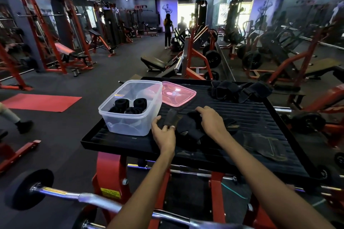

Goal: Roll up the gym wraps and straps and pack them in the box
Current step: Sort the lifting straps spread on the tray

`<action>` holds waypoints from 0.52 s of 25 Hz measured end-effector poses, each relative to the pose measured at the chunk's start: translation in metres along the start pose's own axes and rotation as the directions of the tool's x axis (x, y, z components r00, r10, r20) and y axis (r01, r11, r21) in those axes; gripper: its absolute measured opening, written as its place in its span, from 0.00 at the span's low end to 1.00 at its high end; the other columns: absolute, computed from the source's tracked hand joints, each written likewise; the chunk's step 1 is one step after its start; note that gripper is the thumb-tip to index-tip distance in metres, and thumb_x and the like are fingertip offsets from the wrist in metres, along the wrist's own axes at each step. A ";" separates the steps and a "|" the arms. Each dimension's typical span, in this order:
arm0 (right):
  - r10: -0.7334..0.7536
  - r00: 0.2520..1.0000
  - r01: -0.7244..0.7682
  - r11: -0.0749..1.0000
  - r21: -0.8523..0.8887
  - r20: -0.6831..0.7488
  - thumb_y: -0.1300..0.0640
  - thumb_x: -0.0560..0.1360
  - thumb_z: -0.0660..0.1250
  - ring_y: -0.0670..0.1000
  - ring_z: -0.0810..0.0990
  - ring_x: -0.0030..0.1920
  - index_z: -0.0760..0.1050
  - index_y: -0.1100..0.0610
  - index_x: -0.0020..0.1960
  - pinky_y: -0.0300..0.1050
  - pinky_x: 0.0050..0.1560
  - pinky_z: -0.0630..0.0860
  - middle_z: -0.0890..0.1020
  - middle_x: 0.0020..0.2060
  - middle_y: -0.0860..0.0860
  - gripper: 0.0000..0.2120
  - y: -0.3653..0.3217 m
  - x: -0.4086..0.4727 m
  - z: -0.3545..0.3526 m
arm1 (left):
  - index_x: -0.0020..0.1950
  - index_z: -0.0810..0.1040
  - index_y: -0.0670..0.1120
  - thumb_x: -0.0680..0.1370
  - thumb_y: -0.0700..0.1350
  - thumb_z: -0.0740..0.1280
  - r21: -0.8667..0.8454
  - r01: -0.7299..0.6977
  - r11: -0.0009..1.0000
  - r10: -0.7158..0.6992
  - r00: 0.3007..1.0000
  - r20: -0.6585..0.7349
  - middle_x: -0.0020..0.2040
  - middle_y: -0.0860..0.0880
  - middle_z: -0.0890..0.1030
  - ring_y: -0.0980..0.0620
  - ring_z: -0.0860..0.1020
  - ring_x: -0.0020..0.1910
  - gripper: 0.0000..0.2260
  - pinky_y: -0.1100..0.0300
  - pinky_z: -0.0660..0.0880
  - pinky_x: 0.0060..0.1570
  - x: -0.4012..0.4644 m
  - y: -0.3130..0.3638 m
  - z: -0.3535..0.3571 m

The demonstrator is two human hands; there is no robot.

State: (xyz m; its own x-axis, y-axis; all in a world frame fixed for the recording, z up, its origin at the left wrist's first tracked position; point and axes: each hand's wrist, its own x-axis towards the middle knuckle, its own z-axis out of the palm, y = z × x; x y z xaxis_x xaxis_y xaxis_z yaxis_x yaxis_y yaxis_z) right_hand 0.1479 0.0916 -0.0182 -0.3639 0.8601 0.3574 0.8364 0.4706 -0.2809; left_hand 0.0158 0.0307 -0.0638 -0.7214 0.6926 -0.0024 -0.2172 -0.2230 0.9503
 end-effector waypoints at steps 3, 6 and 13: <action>-0.011 0.996 0.017 0.998 -0.065 0.087 0.64 0.76 0.55 0.60 0.74 0.54 0.73 0.56 0.58 0.48 0.43 0.67 0.75 0.50 0.58 0.14 0.001 -0.001 0.007 | 0.62 0.68 0.49 0.66 0.23 0.66 0.024 -0.220 0.975 0.221 0.973 -0.060 0.70 0.42 0.63 0.49 0.77 0.58 0.31 0.58 0.74 0.62 -0.015 0.010 0.006; -0.025 0.980 0.010 0.997 0.075 0.199 0.65 0.75 0.59 0.61 0.75 0.57 0.75 0.57 0.59 0.50 0.53 0.71 0.76 0.53 0.60 0.15 0.003 0.002 0.015 | 0.70 0.58 0.48 0.67 0.21 0.64 -0.029 -0.250 0.968 0.251 0.968 0.004 0.73 0.47 0.56 0.50 0.75 0.61 0.38 0.62 0.75 0.58 -0.020 0.017 0.006; 0.176 0.964 -0.266 0.681 0.683 0.199 0.46 0.72 0.69 0.53 0.78 0.50 0.71 0.56 0.62 0.43 0.52 0.74 0.78 0.50 0.54 0.23 -0.037 0.005 -0.014 | 0.73 0.53 0.53 0.70 0.25 0.60 0.147 -0.208 0.967 0.178 0.965 0.195 0.64 0.47 0.67 0.46 0.81 0.49 0.38 0.63 0.78 0.47 -0.012 0.011 0.001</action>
State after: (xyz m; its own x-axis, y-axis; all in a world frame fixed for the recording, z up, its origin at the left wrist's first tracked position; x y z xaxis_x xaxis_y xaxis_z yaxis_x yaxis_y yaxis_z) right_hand 0.1214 0.0755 0.0063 -0.2852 0.9512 0.1176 0.3864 0.2263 -0.8941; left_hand 0.0228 0.0204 -0.0531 -0.6059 0.7624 0.2273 0.0368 -0.2585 0.9653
